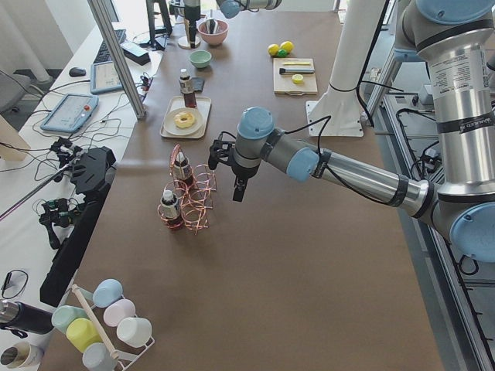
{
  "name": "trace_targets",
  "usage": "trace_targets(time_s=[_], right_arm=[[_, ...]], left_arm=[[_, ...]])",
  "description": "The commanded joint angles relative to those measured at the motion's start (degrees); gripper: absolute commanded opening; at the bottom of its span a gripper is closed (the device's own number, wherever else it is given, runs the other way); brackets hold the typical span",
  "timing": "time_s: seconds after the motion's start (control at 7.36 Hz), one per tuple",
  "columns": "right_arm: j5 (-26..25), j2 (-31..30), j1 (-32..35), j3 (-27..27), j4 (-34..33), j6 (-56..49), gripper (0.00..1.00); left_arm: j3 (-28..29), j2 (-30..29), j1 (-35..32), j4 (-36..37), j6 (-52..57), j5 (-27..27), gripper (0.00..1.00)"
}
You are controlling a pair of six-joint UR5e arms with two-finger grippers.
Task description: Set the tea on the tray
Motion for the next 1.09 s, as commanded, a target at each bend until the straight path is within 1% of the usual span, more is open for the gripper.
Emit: trace_targets(time_s=[0.0, 0.14, 0.27, 0.41, 0.54, 0.68, 0.81, 0.95], right_arm=[[4.3, -22.4, 7.3, 22.2, -4.9, -13.6, 1.0], [5.2, -29.0, 10.3, 25.0, -5.0, -19.6, 1.0], [5.3, -34.5, 13.7, 25.4, -5.0, -30.0, 1.0], [7.1, -39.9, 17.8, 25.1, -5.0, -37.1, 1.0], [8.0, -46.2, 21.2, 25.1, -4.3, -44.7, 1.0], [8.4, -48.6, 25.2, 24.2, -5.0, -50.6, 1.0], [9.2, -51.3, 27.7, 24.2, -4.9, -53.0, 1.0], [9.6, -52.7, 29.9, 24.0, -5.1, -56.4, 1.0]], left_arm=[[5.5, 1.4, -5.9, 0.4, 12.0, -0.3, 0.96], [7.5, 0.8, -6.9, 1.7, 15.5, -0.3, 0.96], [7.4, 0.3, -9.0, 5.9, 19.9, -0.6, 0.96], [6.7, -0.4, -11.4, 11.9, 24.0, -0.9, 0.96], [6.5, -0.8, -13.9, 16.4, 28.2, -1.0, 0.96], [6.3, -1.0, -14.9, 18.1, 27.9, -1.0, 0.97], [6.8, -1.3, -14.9, 18.3, 27.9, -1.0, 0.97], [7.1, -1.2, -14.9, 18.3, 27.9, -1.0, 0.97]])
